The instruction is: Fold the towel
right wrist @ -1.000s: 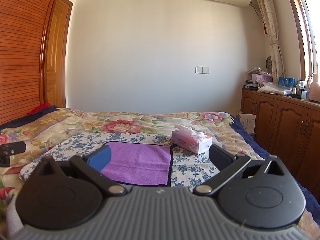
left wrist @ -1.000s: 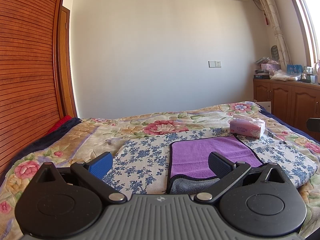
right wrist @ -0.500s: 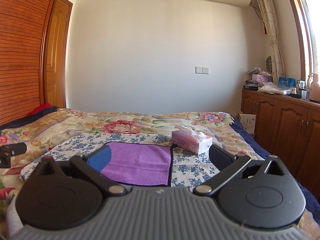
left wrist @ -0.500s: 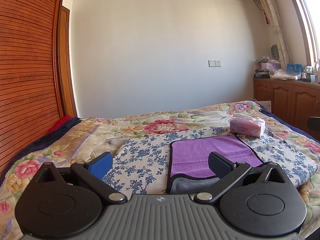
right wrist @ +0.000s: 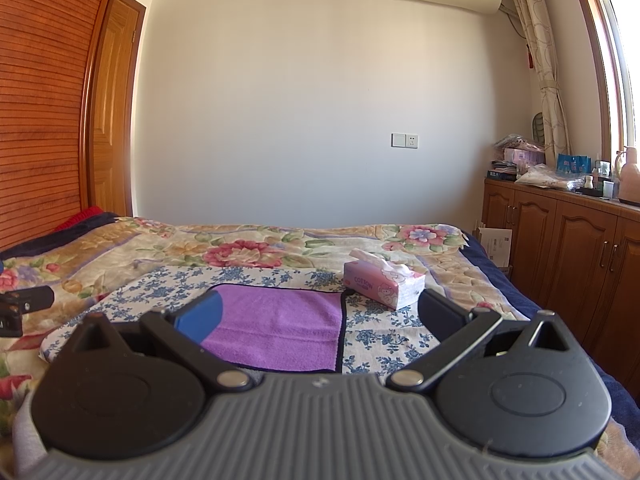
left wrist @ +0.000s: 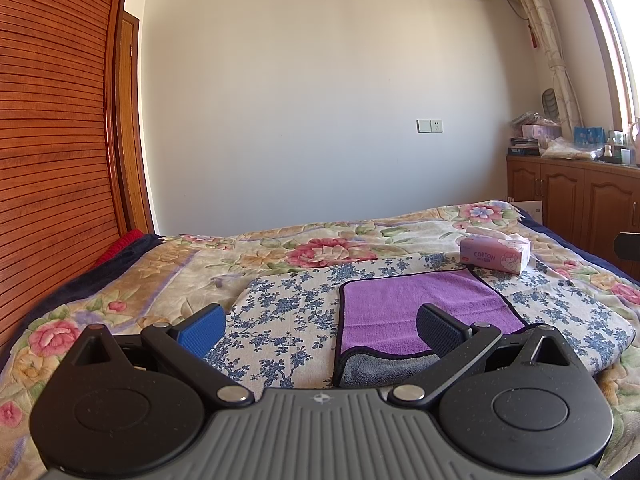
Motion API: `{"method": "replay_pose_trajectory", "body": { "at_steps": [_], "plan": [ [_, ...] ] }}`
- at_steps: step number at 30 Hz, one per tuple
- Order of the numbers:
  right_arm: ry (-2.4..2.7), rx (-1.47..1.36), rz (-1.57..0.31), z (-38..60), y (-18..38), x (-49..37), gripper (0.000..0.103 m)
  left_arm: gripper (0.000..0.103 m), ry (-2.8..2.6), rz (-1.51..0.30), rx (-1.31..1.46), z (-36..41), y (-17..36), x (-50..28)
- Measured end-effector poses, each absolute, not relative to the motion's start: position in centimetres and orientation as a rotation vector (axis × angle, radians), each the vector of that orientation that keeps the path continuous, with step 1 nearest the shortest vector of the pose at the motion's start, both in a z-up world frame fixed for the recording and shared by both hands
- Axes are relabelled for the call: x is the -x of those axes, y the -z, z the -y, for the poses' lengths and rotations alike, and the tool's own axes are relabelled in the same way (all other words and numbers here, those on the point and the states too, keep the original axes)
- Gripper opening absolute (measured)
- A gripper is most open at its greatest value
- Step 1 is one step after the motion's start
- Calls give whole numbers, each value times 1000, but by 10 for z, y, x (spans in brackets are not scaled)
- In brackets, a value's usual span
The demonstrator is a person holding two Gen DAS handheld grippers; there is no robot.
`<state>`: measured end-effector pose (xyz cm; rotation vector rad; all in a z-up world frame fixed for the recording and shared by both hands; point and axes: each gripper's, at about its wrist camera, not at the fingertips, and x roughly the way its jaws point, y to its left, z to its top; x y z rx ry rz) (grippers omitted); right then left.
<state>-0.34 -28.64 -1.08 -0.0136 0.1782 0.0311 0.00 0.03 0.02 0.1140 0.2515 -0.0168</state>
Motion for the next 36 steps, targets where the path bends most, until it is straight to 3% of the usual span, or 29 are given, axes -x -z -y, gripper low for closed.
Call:
{"method": "replay_pose_trajectory", "body": {
  "at_steps": [36],
  "plan": [
    [-90,44,-286,269,26,-41,103,103,72,-396,-176,14,20,-49]
  ]
}}
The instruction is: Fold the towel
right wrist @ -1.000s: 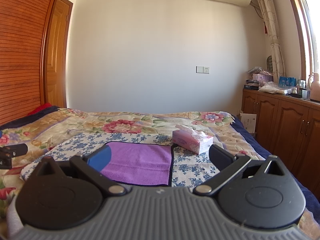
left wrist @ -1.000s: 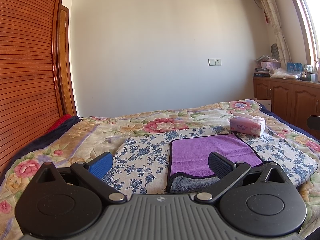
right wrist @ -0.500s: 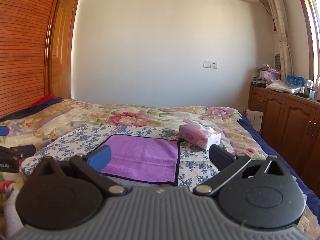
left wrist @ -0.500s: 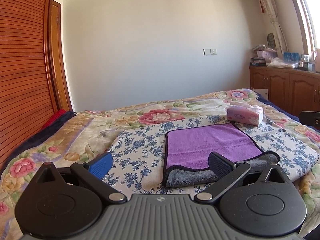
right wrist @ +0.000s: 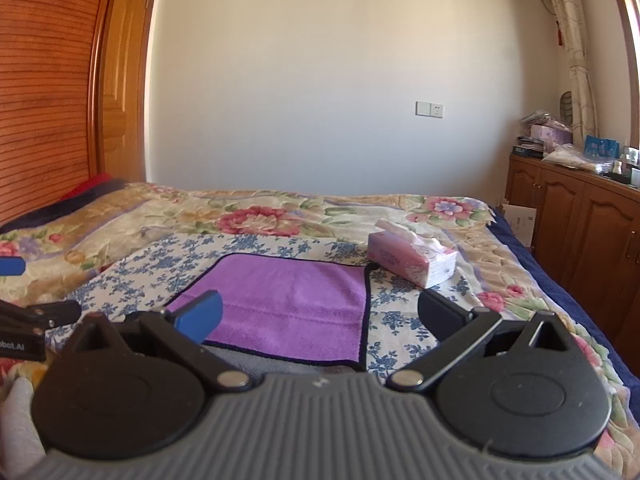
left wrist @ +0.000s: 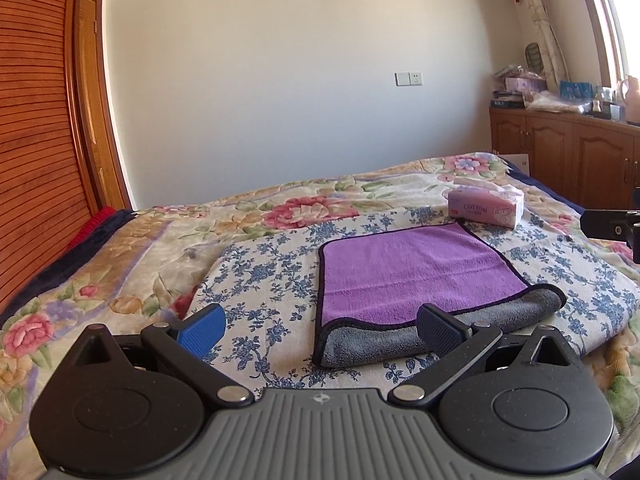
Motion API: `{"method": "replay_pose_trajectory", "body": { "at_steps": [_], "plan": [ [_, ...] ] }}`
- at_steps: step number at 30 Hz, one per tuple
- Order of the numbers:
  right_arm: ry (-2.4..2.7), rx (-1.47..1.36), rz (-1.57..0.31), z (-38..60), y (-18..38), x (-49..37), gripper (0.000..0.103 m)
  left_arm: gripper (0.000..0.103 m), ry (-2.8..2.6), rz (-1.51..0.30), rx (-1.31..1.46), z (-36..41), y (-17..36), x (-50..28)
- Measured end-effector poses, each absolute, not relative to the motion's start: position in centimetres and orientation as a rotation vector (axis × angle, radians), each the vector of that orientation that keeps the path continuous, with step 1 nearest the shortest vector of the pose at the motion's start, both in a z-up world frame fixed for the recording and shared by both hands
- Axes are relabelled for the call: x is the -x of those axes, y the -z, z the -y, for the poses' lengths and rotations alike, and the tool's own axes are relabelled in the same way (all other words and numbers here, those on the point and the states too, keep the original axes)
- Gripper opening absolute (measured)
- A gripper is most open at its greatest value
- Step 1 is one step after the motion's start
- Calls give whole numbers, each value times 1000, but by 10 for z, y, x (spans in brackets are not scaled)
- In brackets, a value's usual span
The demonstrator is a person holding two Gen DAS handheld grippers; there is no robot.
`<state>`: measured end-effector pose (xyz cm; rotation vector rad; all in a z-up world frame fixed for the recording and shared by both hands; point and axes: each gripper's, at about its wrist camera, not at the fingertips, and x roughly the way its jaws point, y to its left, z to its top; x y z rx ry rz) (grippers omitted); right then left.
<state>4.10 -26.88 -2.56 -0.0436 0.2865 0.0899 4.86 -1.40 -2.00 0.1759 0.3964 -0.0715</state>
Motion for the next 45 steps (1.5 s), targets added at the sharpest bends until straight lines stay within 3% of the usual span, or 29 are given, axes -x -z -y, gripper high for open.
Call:
{"method": "replay_pose_trajectory", "body": {
  "at_steps": [25,36,39,45],
  "plan": [
    [-162,88,-406,265,42,-82,103,103,169,-471,-165,20,33,-93],
    [-206,83,-497,268,54,-107,102,91,176,-533,-154,16,47,-122],
    [-213,74,-528,272,57,-115,92,88,178,-553,-154,14,51,-130],
    [-218,75,-588,276,67,-129,91,86,199,-598,-138,10,59,-147]
  ]
}}
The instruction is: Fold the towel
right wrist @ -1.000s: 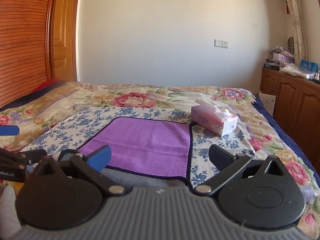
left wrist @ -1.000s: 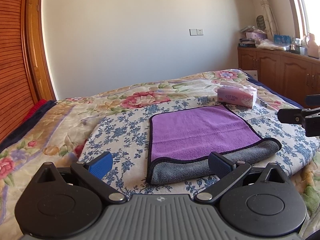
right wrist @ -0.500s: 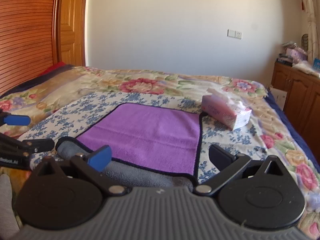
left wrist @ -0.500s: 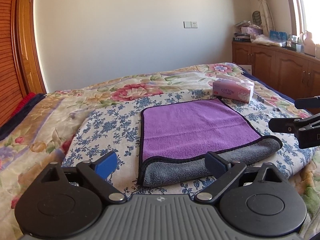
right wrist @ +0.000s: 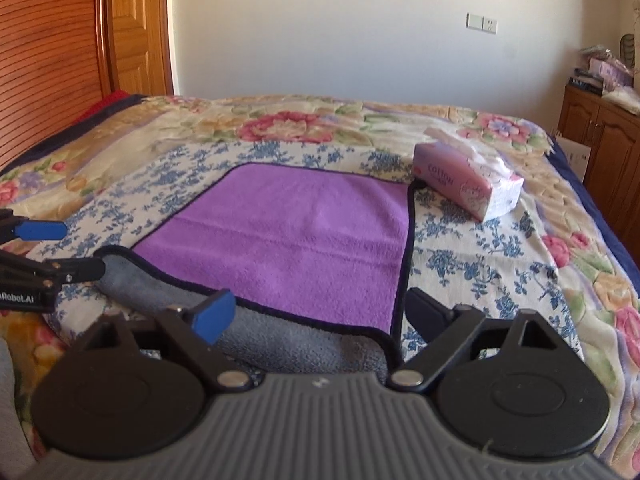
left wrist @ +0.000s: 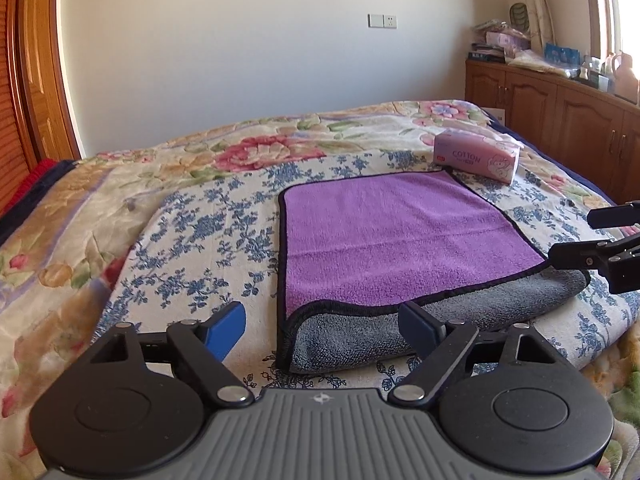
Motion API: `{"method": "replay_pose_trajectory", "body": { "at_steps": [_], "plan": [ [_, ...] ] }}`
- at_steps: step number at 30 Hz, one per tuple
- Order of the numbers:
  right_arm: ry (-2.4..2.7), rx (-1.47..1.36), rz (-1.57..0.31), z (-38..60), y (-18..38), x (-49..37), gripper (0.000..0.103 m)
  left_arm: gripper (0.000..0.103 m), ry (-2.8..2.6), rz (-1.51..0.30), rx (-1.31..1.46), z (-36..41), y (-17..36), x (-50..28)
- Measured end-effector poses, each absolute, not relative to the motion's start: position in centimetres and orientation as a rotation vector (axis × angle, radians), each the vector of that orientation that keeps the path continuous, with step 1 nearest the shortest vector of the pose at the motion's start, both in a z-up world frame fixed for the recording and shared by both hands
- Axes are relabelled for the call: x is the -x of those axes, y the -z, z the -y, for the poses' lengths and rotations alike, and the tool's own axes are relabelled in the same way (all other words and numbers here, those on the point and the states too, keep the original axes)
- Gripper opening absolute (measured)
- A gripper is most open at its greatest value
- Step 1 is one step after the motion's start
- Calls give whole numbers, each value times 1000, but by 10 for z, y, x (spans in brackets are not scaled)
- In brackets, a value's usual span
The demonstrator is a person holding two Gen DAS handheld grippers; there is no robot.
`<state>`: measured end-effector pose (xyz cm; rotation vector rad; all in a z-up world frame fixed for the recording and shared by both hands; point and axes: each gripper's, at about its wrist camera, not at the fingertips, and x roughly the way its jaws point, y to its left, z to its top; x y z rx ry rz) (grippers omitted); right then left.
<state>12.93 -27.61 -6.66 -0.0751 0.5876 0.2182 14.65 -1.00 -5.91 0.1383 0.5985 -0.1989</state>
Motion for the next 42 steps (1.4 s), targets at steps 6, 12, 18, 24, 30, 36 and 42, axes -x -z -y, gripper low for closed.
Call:
{"method": "replay_pose_trajectory", "body": {
  "at_steps": [6,12,18,24,30,36,42],
  "plan": [
    [-224,62,-632,283,72,-141,91,75,219,-633,-107,6,65,-159],
    [-202,39,-670,294,78,-150,91,66,236,-653,-73,3,67,-170],
    [-198,8,-707,303,83,-158,90,56,241,-675,-45,-2,72,-180],
    [-206,-10,-750,307,89,-164,90,41,245,-708,0,-8,77,-186],
    [-220,-41,-793,313,93,-169,87,27,241,-711,2,-9,78,-186],
    [-239,-66,-832,315,97,-172,79,23,238,-711,-17,-8,79,-185],
    [-266,-74,-852,314,97,-173,65,23,237,-713,-23,-8,79,-186]
  ]
}}
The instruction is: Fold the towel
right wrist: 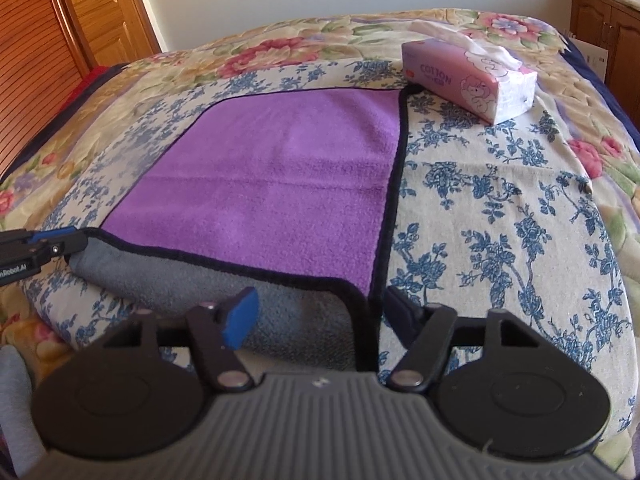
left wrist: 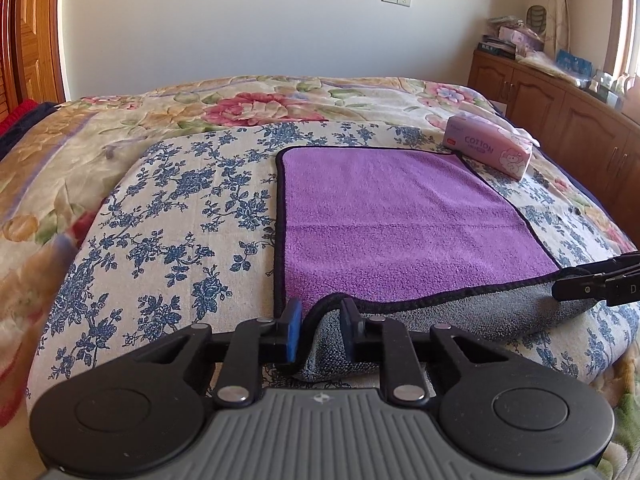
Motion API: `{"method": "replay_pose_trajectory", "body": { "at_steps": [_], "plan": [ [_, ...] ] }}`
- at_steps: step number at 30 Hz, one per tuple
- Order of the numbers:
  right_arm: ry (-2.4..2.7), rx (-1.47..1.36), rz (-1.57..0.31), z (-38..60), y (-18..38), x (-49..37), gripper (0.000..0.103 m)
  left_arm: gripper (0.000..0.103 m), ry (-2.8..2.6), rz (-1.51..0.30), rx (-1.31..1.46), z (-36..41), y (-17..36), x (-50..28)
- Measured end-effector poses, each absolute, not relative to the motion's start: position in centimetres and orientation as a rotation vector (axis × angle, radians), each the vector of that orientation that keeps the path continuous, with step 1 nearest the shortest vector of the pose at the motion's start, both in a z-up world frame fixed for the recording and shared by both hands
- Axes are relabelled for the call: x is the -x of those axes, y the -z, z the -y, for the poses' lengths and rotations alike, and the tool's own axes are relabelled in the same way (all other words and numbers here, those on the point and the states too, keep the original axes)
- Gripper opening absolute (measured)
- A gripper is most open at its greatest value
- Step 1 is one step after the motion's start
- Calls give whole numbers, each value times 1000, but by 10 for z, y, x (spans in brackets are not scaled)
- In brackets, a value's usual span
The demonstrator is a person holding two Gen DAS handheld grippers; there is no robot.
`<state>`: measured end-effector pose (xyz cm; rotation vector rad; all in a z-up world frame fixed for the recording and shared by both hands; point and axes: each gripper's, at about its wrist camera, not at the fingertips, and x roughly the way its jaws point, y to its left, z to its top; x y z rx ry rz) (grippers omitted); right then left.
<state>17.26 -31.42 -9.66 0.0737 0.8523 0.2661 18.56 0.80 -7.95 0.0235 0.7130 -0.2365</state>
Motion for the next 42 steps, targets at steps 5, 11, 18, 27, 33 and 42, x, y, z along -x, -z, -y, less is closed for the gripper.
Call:
{"method": "replay_pose_trajectory", "body": {
  "at_steps": [5,11,18,27,33,42],
  "plan": [
    [-278,-74,-858,314,96,-172,55,23,234,-716,-26,-8,80,-186],
    [-266,-59,-862,315,96,-173,33,20,236,-717,-31,-8,80,-186],
    [-258,-44,-866,317,95,-173,21,11,242,-716,-38,-7,82,-186],
    [-264,-34,-869,317,95,-173,10,8,245,-719,-41,-6,83,-185],
    [-268,-31,-860,317,94,-172,6,6,243,-714,-29,-7,83,-184],
    [-264,-27,-827,316,88,-171,5,6,246,-689,-14,-7,76,-183]
  ]
}}
